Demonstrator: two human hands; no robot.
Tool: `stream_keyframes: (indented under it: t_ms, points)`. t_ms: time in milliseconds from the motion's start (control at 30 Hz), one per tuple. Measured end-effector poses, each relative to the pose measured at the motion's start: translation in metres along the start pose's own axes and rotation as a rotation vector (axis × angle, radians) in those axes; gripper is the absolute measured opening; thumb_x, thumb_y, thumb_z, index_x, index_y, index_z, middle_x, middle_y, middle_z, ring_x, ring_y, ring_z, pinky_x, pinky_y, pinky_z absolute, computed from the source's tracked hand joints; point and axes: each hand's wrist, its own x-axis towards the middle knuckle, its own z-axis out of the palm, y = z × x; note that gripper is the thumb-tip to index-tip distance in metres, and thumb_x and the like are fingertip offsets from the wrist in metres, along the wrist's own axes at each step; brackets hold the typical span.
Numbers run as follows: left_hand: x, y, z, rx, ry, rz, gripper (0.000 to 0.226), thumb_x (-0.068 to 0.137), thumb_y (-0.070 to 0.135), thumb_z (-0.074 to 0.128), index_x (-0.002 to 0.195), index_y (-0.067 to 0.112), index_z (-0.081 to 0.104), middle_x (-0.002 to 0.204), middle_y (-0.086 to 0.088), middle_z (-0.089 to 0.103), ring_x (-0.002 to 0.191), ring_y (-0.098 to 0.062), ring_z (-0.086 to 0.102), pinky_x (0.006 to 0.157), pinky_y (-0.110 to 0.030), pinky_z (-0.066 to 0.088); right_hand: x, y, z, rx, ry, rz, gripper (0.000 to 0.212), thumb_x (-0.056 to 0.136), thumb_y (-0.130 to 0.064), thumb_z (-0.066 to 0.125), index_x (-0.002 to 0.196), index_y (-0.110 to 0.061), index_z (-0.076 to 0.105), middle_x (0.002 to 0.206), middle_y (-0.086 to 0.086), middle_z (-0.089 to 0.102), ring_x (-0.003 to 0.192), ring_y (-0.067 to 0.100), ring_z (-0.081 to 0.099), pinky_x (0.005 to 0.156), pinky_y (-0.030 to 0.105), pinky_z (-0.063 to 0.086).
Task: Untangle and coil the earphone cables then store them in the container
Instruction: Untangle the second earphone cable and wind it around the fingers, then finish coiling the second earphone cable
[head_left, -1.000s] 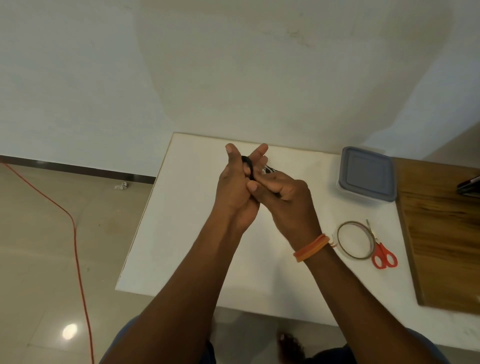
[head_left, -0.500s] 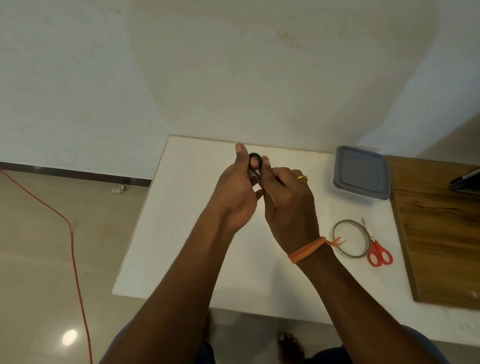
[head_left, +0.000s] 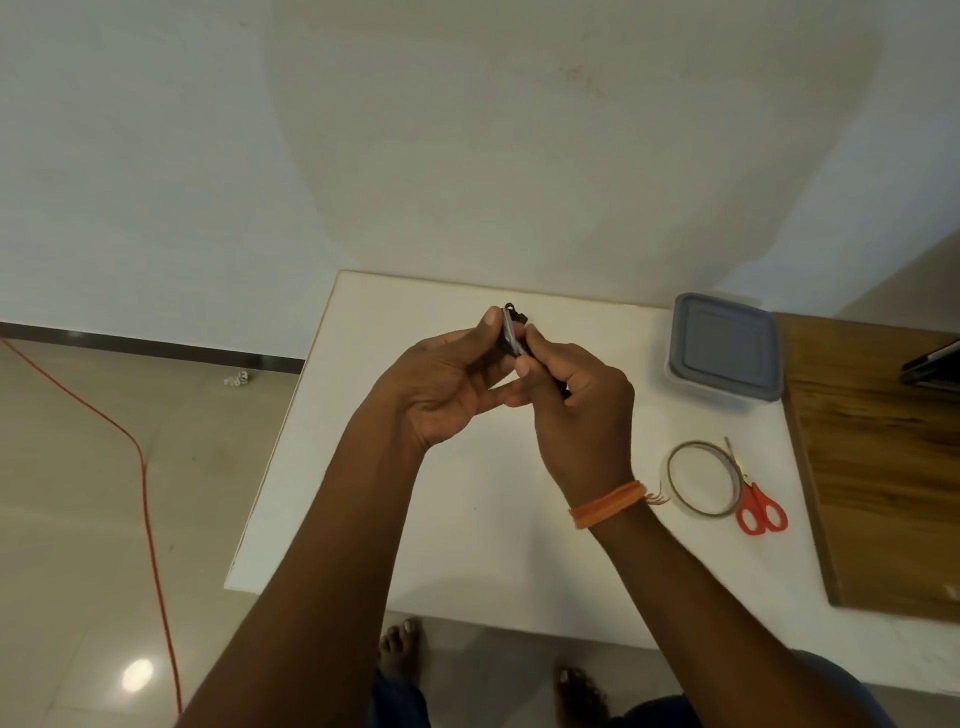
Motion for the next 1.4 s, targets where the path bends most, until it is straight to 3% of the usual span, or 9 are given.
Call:
stream_keyframes:
  t_ms: [267,400,567,700,800,933,1033,1200,1400]
  points:
    - [-0.006,-0.003,0.018,0.253,0.266,0.292,0.035,0.086,0.036,0.07,0.092,0.002,0.072,0.089,-0.017,0.075,0.078,-0.028,0.075,0.071,-0.037,0.062,0.009,0.002,-0.009,0.402,0.127,0.355,0.028,0.092,0.0,0.06,0.119,-0.006,0.066,0.098,0.008,0.074,0.074,0.017,0.072,0.068,0.03,0.059]
    - [-0.007,-0.014,0.026,0.544,0.208,0.132,0.044,0.093,0.048,0.059,0.101,0.008,0.074,0.102,-0.012,0.074,0.098,-0.02,0.071,0.084,-0.044,0.059,0.016,0.013,-0.016,0.56,0.137,0.489,0.026,0.092,0.001,0.059,0.116,-0.004,0.068,0.084,0.004,0.072,0.077,0.017,0.067,0.078,0.036,0.059]
    - [-0.011,-0.032,0.049,0.37,0.097,0.076,0.035,0.102,0.038,0.046,0.112,0.014,0.07,0.111,-0.004,0.073,0.109,-0.015,0.067,0.094,-0.051,0.052,0.012,0.013,-0.012,-0.009,0.112,0.086,0.022,0.092,-0.005,0.061,0.111,-0.011,0.072,0.091,-0.008,0.072,0.081,-0.005,0.065,0.075,0.014,0.052]
    - [-0.014,-0.034,0.056,0.249,0.082,0.061,0.036,0.104,0.036,0.04,0.111,0.013,0.068,0.11,-0.004,0.073,0.106,-0.016,0.068,0.088,-0.046,0.056,0.005,0.018,-0.01,-0.221,0.093,-0.165,0.02,0.095,-0.011,0.054,0.088,-0.006,0.072,0.073,0.003,0.068,0.066,0.015,0.06,0.066,0.024,0.052]
    - [-0.014,-0.037,0.056,0.206,0.082,0.072,0.035,0.105,0.033,0.037,0.111,0.016,0.066,0.106,0.0,0.074,0.102,-0.012,0.068,0.088,-0.043,0.054,0.004,0.018,-0.012,-0.312,0.092,-0.238,0.025,0.095,-0.016,0.052,0.09,-0.005,0.073,0.076,0.005,0.071,0.067,0.017,0.061,0.072,0.006,0.042]
    - [-0.01,-0.045,0.065,0.13,0.204,0.159,0.033,0.105,0.027,0.039,0.11,0.011,0.067,0.106,-0.007,0.073,0.102,-0.017,0.069,0.088,-0.035,0.054,0.004,0.014,-0.012,-0.274,0.144,-0.15,0.014,0.089,-0.008,0.066,0.101,-0.01,0.075,0.086,0.004,0.075,0.077,0.012,0.067,0.073,0.02,0.054]
    - [-0.004,-0.05,0.063,0.101,0.323,0.206,0.031,0.105,0.023,0.041,0.111,0.007,0.067,0.107,-0.011,0.072,0.1,-0.02,0.07,0.094,-0.036,0.054,0.001,0.008,-0.008,-0.263,0.018,-0.084,0.041,0.087,-0.007,0.07,0.127,-0.014,0.062,0.101,-0.002,0.074,0.091,0.006,0.066,0.085,0.018,0.054]
    - [0.002,-0.045,0.05,0.287,0.362,0.255,0.035,0.106,0.023,0.037,0.097,0.01,0.069,0.107,-0.002,0.073,0.096,-0.011,0.068,0.087,-0.024,0.05,0.001,0.01,-0.02,-0.105,-0.298,0.087,0.112,0.078,-0.007,0.078,0.154,-0.018,-0.004,0.118,-0.002,0.068,0.113,0.0,0.056,0.085,-0.008,0.03]
    - [0.01,-0.054,0.046,0.249,0.287,0.248,0.035,0.106,0.021,0.035,0.08,0.018,0.058,0.083,0.0,0.072,0.098,-0.021,0.067,0.097,-0.035,0.047,0.004,0.024,-0.061,-0.095,-0.247,0.33,0.065,0.081,-0.012,0.071,0.139,-0.027,0.045,0.104,-0.011,0.073,0.099,-0.008,0.063,0.096,0.015,0.044]
